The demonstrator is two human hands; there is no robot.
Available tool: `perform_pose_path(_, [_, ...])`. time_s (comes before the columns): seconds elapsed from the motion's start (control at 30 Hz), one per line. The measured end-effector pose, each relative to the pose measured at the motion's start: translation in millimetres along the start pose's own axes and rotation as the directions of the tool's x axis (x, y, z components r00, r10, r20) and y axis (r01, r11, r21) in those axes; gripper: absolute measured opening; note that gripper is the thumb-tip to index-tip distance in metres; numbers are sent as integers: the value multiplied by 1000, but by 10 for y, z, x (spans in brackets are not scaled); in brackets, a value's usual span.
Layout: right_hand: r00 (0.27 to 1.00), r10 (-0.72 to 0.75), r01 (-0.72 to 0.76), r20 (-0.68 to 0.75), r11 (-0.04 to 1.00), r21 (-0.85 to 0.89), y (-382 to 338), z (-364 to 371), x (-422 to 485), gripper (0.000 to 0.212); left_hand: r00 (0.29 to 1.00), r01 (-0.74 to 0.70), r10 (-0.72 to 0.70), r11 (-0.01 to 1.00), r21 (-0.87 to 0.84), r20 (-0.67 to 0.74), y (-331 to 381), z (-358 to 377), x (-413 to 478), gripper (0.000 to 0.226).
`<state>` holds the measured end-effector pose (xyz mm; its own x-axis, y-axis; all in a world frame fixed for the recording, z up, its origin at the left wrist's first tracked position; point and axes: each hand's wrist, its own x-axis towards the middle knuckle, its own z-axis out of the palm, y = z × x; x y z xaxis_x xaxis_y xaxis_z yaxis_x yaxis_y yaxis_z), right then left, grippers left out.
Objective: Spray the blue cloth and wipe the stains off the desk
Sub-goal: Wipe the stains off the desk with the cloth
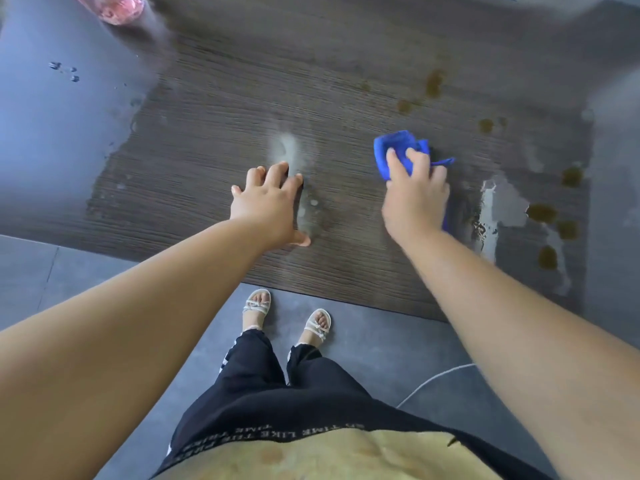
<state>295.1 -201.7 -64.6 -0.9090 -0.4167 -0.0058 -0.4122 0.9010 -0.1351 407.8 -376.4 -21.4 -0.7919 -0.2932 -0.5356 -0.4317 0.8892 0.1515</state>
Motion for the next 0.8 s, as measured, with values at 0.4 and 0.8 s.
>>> perform_pose_path(0.4, [994, 0, 4, -108, 999, 38, 373, -9, -657, 52, 1000, 8, -10, 996, -89, -23, -20, 8, -27, 103])
perform_pose_path(0.8, [969, 247, -248, -28, 968, -28, 732, -136, -1034, 50, 962, -272, 271, 962, -35, -37, 658, 356, -333, 79])
